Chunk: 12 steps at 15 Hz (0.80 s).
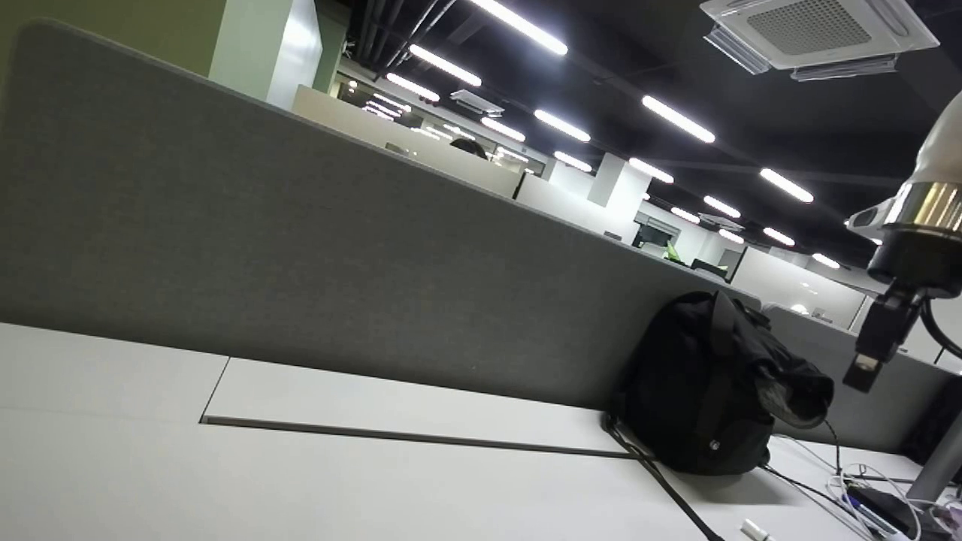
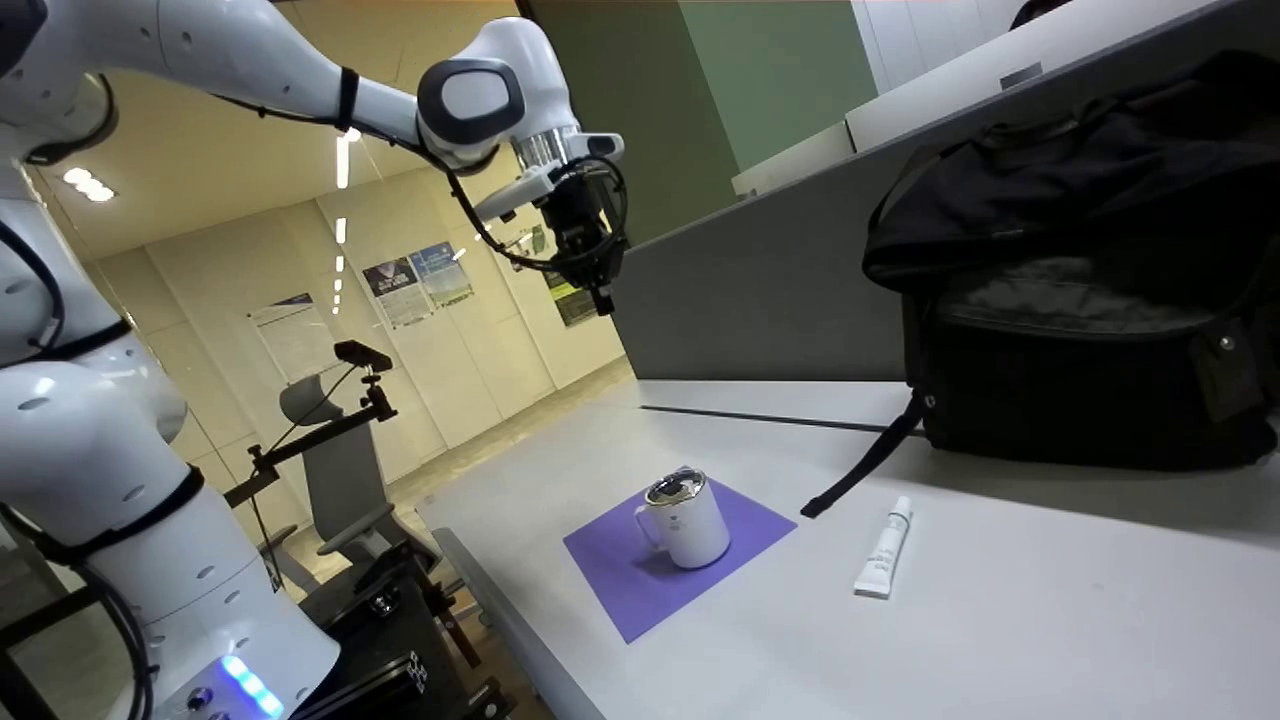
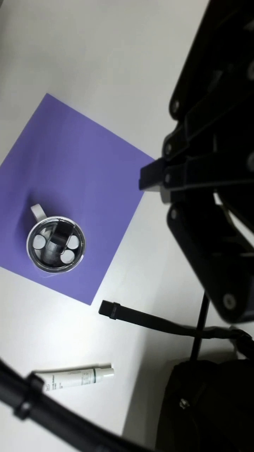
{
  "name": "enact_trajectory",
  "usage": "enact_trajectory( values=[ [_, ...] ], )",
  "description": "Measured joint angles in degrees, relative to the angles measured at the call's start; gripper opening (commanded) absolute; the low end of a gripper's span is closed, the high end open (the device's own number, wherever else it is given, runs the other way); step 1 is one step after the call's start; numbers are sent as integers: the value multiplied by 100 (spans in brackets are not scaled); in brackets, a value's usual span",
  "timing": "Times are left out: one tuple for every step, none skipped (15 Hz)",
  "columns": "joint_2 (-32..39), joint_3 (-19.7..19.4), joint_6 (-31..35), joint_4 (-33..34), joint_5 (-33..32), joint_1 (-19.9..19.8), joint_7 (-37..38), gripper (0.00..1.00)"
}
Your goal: Remove the silver lid from the white mug
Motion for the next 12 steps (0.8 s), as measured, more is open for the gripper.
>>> enact_trajectory(
  values=[
    [127,-18,191,-55,19,-4,0,0],
    [248,-36,436,-145,65,-9,-8,0],
    [362,-47,658,-242,110,-15,-18,0],
    [478,-51,839,-344,125,-27,-22,0],
    [603,-51,980,-444,126,-38,-22,0],
    [722,-51,1101,-534,125,-46,-26,0],
    [845,-51,1239,-632,124,-54,-32,0],
    [968,-51,1380,-725,125,-64,-43,0],
    [1092,-50,1522,-809,125,-80,-55,0],
    [1209,-46,1639,-872,127,-102,-69,0],
    [1333,-39,1761,-918,129,-133,-73,0],
    [1451,-27,1881,-947,145,-170,-83,0]
  ],
)
